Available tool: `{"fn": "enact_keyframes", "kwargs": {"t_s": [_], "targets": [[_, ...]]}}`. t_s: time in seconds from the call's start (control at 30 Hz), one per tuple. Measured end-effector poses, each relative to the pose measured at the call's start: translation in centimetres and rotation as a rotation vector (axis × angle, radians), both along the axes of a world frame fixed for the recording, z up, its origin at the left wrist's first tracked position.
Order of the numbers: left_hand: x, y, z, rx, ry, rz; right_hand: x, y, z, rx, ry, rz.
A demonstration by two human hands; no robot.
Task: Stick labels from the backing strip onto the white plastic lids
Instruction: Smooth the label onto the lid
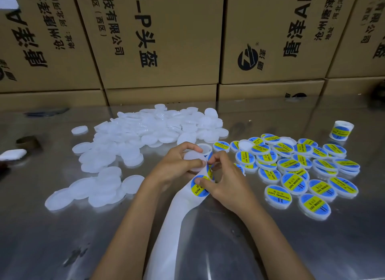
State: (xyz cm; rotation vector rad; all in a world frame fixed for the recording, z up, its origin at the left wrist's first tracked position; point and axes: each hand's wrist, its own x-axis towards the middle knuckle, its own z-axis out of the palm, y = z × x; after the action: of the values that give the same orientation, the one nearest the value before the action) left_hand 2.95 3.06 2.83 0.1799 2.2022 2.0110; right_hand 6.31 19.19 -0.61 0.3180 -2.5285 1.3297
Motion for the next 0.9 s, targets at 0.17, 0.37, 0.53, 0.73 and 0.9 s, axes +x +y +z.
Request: {"fn": "enact_keyframes", "kwargs": {"t_s": [0.17, 0.37, 0.53, 0.73, 0.9], "targets": [[-0.1, 0.0, -0.3, -0.001, -0.001, -0.002, 0.8, -0.1, -0.6, 0.008, 0.066, -0.069], [-0.3, 0.1, -0.3, -0.059, -0.014, 0.023, 2.5, -0.2, -1.7, 0.048, 0.147, -0.157], [-0.3, 0.4, -0.5, -0.019, -0.045, -0.021, 3.1, -0.4, -1.5, 0.028, 0.128, -0.191], [-0.1, 0.7, -0.4, 0.015, -0.063, -0.072, 3.1, -0.4, -1.2, -0.006, 0.085, -0.213], [-0.1, 0.7, -0.4, 0.017, -0.073, -0.06, 3.2, -0.7, -1.0, -0.011, 0.103, -0.225]]}}
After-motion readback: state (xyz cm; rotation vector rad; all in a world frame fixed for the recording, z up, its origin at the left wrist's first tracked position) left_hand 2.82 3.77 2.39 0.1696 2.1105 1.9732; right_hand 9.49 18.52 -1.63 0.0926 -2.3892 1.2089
